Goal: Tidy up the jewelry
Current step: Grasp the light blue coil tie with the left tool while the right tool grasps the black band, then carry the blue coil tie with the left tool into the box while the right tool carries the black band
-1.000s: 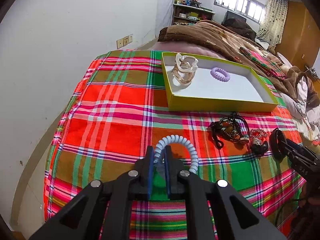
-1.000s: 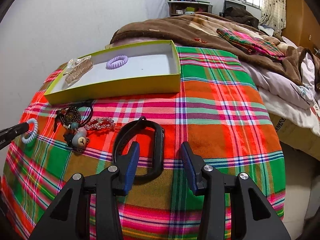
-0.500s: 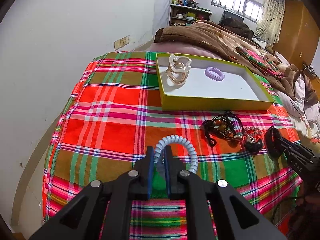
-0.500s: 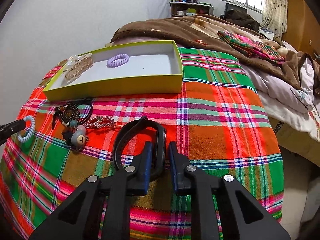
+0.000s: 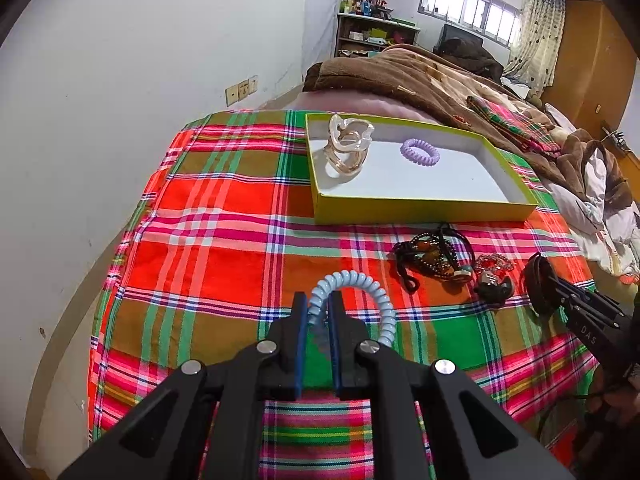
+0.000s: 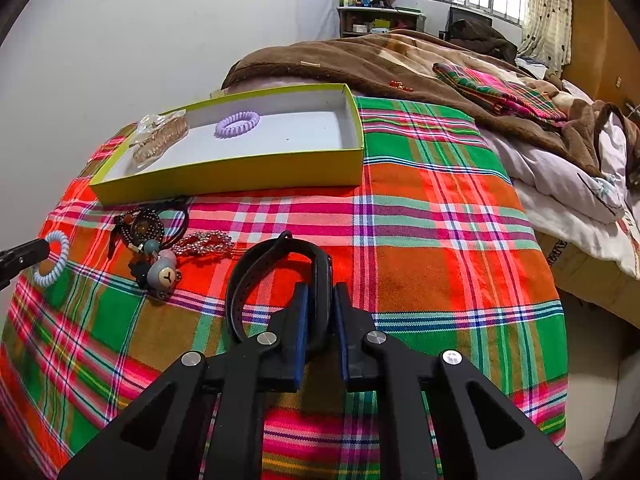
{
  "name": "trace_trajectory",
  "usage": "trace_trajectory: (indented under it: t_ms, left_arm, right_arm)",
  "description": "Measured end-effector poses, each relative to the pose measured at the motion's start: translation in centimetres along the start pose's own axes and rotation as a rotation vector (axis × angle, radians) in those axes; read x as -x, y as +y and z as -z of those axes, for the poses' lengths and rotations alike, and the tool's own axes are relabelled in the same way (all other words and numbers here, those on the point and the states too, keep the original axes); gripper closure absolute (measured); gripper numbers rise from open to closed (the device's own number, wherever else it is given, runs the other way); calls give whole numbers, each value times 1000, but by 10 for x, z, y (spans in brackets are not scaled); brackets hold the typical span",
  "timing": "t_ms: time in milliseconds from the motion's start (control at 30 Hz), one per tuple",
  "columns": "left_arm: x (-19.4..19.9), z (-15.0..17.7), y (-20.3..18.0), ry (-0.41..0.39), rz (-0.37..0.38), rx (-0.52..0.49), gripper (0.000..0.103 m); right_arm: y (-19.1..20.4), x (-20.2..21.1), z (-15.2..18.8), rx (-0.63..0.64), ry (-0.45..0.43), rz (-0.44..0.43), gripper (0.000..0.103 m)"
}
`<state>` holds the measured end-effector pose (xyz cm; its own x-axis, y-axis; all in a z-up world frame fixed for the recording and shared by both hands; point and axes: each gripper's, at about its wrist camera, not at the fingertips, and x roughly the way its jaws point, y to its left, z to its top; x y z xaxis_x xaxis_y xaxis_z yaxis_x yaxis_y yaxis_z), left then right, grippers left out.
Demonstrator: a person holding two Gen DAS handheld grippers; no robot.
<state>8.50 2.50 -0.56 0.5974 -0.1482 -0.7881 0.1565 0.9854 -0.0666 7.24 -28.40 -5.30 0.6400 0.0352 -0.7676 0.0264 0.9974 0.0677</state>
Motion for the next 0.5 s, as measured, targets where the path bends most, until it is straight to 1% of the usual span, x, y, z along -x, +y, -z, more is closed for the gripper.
trace_trajectory:
  t_ms: [500]
  left_arm:
    - [13,-5,-8,-30,13,-14,92]
  right_arm:
    - [3,21,-8,3,-53,-7,90]
